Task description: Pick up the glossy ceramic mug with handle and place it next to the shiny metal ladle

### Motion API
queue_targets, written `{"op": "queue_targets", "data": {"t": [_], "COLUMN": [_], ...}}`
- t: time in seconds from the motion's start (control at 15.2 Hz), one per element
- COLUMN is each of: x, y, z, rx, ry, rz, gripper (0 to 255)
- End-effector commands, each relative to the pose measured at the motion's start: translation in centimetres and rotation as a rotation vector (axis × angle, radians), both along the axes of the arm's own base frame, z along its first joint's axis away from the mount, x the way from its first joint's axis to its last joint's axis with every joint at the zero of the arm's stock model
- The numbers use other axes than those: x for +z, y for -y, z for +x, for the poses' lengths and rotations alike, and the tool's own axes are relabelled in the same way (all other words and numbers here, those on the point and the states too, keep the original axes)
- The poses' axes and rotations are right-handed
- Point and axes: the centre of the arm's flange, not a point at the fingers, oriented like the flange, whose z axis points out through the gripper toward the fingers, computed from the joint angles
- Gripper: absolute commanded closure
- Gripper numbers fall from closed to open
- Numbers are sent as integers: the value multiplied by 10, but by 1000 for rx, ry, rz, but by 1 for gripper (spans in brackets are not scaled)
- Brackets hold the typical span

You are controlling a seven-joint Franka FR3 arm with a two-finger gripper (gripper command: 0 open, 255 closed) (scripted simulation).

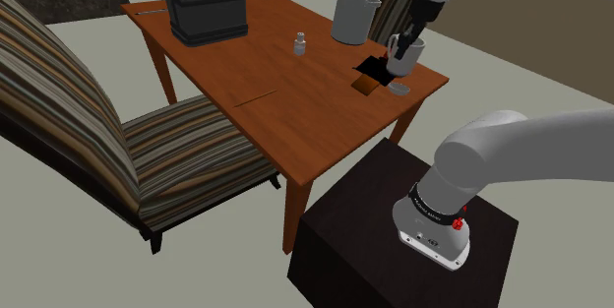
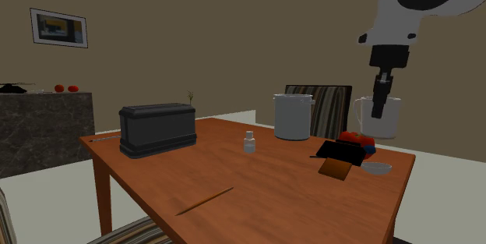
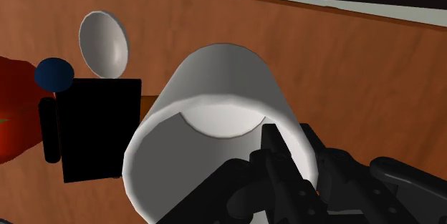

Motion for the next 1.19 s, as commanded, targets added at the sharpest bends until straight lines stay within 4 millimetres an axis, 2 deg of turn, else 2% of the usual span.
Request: {"op": "queue_targets", "data": {"t": [0.0,1.12], "x": [-9,-99], "y": [2,2], "z": [-2,-2], "rx": [1,1], "ry": [0,0], "rz": [0,0], "gripper": [255,255]}}
